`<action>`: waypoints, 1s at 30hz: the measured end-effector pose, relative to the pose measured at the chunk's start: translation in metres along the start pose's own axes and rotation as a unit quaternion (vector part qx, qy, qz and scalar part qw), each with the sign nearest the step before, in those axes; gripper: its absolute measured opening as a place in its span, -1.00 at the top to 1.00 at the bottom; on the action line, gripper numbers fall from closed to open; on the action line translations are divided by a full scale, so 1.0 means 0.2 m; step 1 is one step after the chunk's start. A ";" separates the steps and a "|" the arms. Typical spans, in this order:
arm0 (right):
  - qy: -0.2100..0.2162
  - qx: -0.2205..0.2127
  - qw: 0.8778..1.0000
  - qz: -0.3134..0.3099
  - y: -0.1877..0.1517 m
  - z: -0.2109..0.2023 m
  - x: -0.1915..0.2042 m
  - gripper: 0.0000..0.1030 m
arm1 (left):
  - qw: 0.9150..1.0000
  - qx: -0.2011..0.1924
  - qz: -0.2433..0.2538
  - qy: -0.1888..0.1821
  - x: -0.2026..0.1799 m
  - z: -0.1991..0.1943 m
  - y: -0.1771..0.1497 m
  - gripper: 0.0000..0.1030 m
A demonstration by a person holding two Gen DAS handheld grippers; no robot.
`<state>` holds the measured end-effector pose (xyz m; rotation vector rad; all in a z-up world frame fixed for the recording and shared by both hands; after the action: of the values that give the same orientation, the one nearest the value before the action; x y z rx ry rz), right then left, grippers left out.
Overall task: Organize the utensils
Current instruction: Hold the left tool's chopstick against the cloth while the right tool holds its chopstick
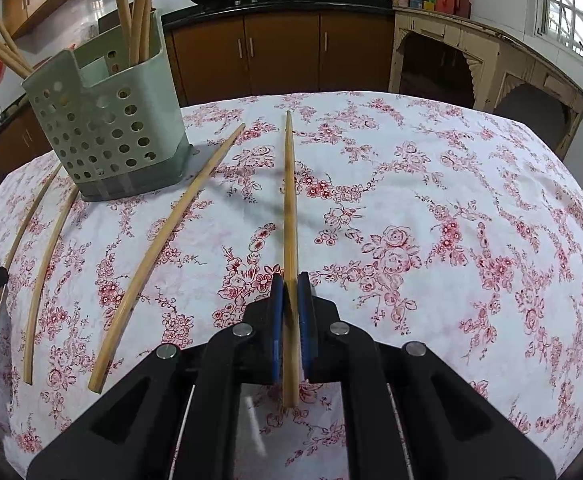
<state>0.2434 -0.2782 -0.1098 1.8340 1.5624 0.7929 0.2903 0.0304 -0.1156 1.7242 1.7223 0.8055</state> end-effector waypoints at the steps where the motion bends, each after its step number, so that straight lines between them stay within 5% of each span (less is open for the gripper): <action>1: 0.000 0.000 1.000 0.000 0.00 0.00 0.00 0.84 | 1.000 0.000 0.001 0.000 0.00 0.00 0.00 0.75; 22: 0.006 0.000 1.000 0.006 -0.02 -0.04 -0.01 0.84 | 1.000 0.001 0.018 0.005 0.00 -0.04 -0.04 0.55; 26: 0.011 0.000 1.000 0.011 -0.02 -0.04 -0.01 0.84 | 1.000 0.001 0.028 -0.004 -0.02 -0.05 -0.04 0.83; 30: 0.015 0.000 1.000 0.015 -0.03 -0.06 -0.01 0.85 | 0.999 0.001 0.045 -0.003 -0.04 -0.06 -0.05 0.84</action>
<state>0.2306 -0.2795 -0.1075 1.8578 1.5562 0.8381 0.2749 0.0213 -0.1159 1.8146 1.6515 0.8375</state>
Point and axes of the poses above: each gripper's, at about its wrist camera, not at the fingertips, and z roughly the way its jaws point, x to its left, y to its top, the point moved 3 cm from there along z, roughly the way its jaws point, and after that the axes turned 10 degrees about -x, right-handed, at the moved point
